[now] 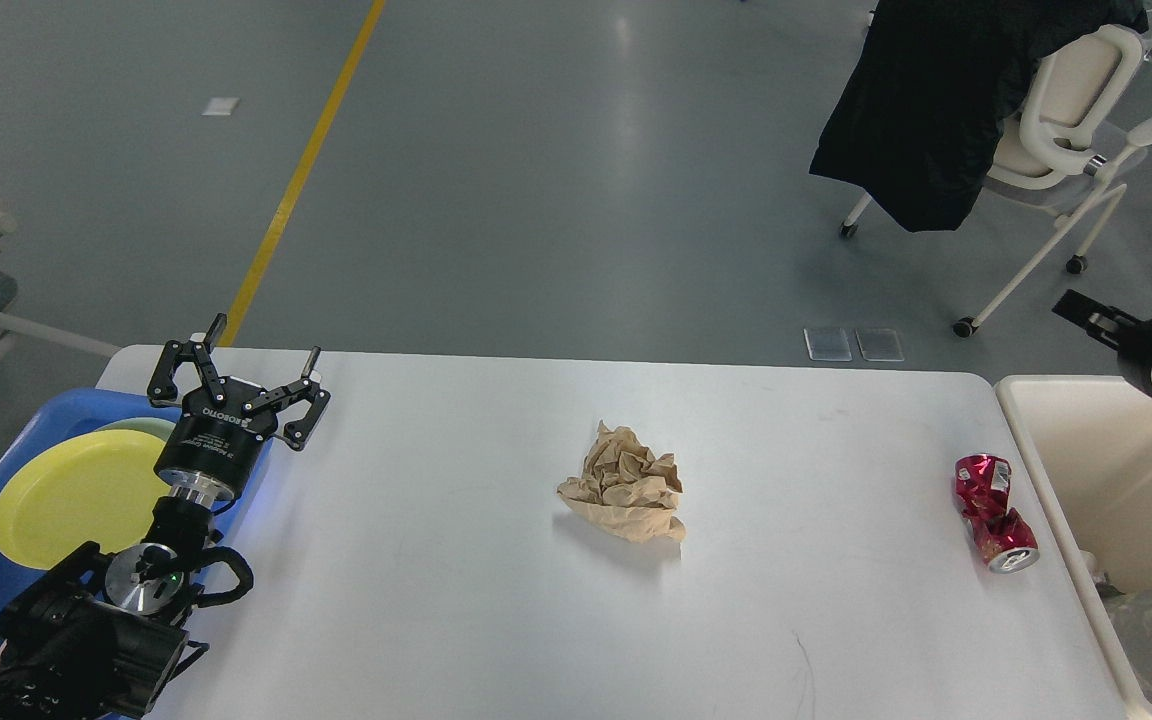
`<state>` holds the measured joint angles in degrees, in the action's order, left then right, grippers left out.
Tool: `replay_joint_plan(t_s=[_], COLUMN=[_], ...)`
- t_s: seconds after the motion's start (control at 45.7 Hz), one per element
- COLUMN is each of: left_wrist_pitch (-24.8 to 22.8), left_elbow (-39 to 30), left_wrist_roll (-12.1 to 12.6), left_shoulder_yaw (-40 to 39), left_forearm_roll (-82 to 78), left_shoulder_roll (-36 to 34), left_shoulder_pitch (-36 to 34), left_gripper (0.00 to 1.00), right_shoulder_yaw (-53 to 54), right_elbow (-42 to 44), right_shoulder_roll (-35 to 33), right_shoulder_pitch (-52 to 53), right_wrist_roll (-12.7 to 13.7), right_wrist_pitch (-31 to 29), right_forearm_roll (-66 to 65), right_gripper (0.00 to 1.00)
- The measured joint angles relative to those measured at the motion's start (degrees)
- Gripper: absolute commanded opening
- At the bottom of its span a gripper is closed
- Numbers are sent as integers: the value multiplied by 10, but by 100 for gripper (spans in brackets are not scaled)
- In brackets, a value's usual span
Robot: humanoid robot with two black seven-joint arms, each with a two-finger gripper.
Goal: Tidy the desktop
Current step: 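Bring the right gripper back over the red soda can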
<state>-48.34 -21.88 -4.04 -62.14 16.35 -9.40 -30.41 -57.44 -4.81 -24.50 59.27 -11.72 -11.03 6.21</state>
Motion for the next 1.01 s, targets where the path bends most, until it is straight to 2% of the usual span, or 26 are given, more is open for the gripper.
replay_joint_plan(t_s=[0.131,0.284,0.525,0.634,0.809,1.006], left_wrist_pitch=[0,0,0,0,0,0], left_elbow=[0,0,0,0,0,0], left_wrist_roll=[0,0,0,0,0,0], left_shoulder_yaw=[0,0,0,0,0,0], left_forearm_roll=[0,0,0,0,0,0], left_shoulder_roll=[0,0,0,0,0,0], left_shoulder_pitch=[0,0,1,1,1,1], left_gripper=[100,100,100,100,100,100], right_shoulder_yaw=[-2,-3,1,1,-2,-19], right_elbow=[-61,-214,-569,-662,-703,-655], right_shoulder_roll=[3,-8,-24,-21,-16,-21], right_shoulder_pitch=[95,219,430,465,472,413], right_wrist_roll=[-1,-3,3,5,6,6], right_wrist_pitch=[-79,-144,-152,-151,-135,-80], right_forearm_roll=[-4,-42,-134,-137,-142,-157], right_gripper=[100,100,100,100,100,100])
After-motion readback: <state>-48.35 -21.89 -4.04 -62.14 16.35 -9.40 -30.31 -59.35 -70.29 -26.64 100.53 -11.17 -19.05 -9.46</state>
